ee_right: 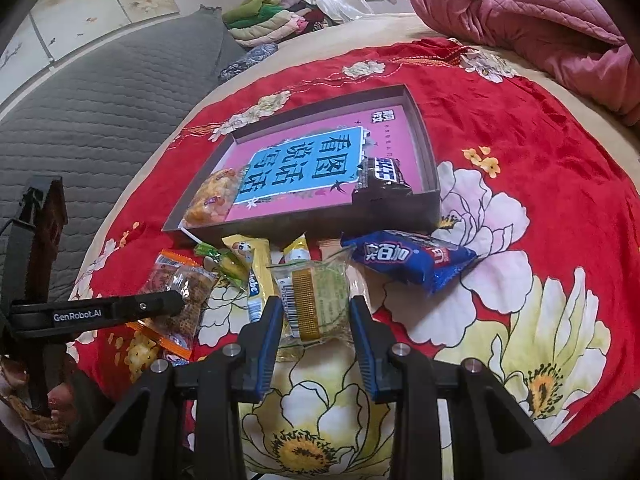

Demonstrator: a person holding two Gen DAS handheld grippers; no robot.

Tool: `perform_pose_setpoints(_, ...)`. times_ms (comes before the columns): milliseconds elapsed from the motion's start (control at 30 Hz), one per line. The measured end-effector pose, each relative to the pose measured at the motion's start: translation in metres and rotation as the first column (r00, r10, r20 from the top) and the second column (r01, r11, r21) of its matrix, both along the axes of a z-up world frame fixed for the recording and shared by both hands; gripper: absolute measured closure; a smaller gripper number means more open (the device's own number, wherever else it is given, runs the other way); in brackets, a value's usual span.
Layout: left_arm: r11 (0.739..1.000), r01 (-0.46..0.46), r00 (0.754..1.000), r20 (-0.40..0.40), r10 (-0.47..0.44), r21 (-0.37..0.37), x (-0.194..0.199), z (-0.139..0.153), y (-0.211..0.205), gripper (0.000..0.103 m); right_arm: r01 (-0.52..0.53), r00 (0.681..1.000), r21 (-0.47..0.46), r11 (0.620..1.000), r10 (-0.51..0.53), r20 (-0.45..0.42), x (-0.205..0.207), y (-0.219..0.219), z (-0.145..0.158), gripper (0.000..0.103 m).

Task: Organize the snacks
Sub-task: 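Grasp the square cracker pack with the right tool while the left tool lifts the nut bag, then carry the cracker pack into the box with the right tool while the left tool lowers the nut bag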

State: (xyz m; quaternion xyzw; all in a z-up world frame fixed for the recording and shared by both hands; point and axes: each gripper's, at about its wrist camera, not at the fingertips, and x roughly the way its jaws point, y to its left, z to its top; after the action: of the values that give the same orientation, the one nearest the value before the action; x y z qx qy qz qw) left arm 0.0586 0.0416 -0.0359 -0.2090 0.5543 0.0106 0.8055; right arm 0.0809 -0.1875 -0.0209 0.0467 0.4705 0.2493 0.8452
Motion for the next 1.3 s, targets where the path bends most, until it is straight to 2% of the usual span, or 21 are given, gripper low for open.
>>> perform_pose_setpoints(433,0.996,-0.049,0.999,-0.003,0.048,-0.072,-0.007,0.005,0.026,0.074,0.001,1.000,0.020,1.000,-0.001,0.006,0.001,-0.001,0.003,0.068)
perform_pose_setpoints(700,0.993,-0.069,0.996,0.055,0.074,-0.097,-0.012,0.023,0.039,0.075,0.003,1.000,0.030,1.000,-0.004,0.020,0.000,-0.002,0.006,0.068)
perform_pose_setpoints(933,0.995,-0.066,0.992,0.099,0.073,-0.076,-0.009,0.038,0.039,0.077,-0.002,0.997,0.056,0.998,-0.002,0.074,0.002,0.000,0.018,0.068)
perform_pose_setpoints(1300,0.996,-0.050,0.985,0.163,0.062,-0.078,0.014,0.053,0.033,0.077,-0.011,0.994,0.073,0.997,0.003,0.105,0.018,0.014,0.024,0.068)
